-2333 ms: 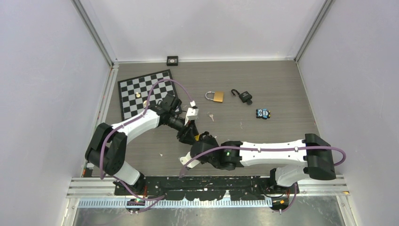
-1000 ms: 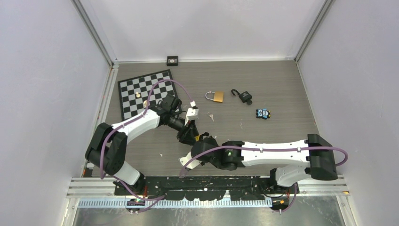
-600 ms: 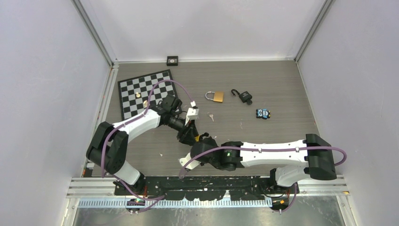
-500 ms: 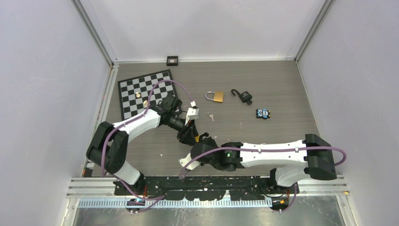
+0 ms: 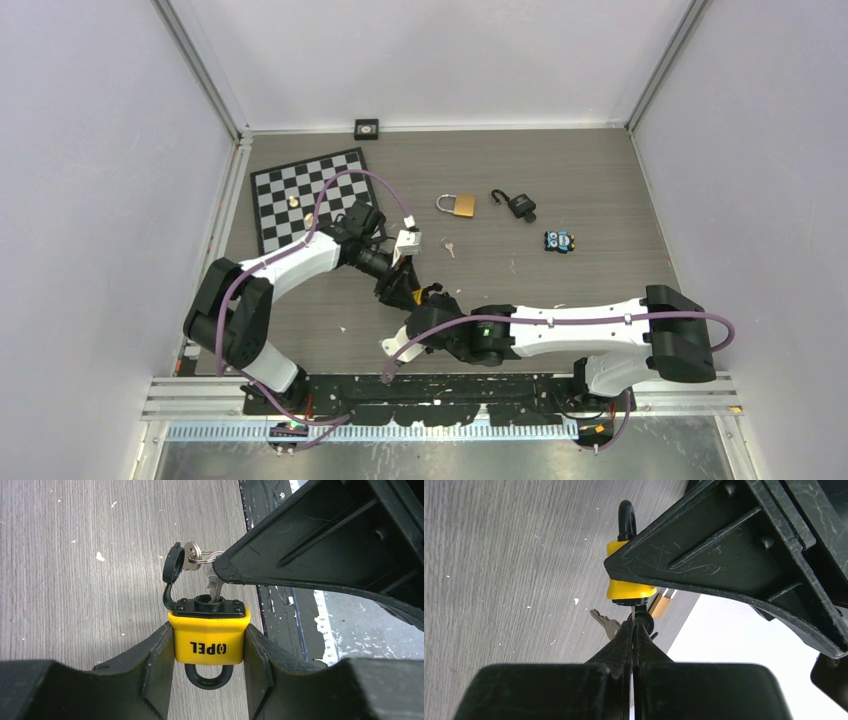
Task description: Unlock with the key
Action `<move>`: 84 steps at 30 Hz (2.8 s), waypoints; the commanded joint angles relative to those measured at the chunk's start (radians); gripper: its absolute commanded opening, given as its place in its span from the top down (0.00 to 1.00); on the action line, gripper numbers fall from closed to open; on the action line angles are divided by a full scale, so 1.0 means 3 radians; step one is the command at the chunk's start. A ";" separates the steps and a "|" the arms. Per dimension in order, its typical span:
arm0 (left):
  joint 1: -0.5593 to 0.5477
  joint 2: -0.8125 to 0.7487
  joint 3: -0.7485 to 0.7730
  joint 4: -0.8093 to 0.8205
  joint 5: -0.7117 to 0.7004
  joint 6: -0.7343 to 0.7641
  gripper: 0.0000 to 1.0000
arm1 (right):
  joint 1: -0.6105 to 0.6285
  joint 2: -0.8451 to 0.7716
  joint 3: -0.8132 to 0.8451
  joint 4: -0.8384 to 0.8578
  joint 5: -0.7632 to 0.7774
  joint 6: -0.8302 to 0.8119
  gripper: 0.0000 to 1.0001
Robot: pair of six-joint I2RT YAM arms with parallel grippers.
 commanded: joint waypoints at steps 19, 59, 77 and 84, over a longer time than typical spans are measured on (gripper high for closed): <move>-0.0045 -0.0145 0.0152 0.0038 0.0611 0.0131 1.00 | -0.0003 0.0173 0.0146 0.0466 -0.0451 0.0558 0.99; 0.0132 -0.0227 -0.0079 0.0926 0.0564 -0.0704 1.00 | -0.0049 0.0225 0.0444 0.0248 -0.0597 0.1000 0.99; 0.0155 -0.0210 -0.0062 0.0921 0.0470 -0.0640 1.00 | -0.0059 0.0097 0.0244 0.0267 -0.0450 0.0777 0.79; 0.0189 -0.0212 -0.0065 0.0907 0.0457 -0.0601 1.00 | -0.0061 0.0025 0.0169 0.0291 -0.0447 0.0763 0.68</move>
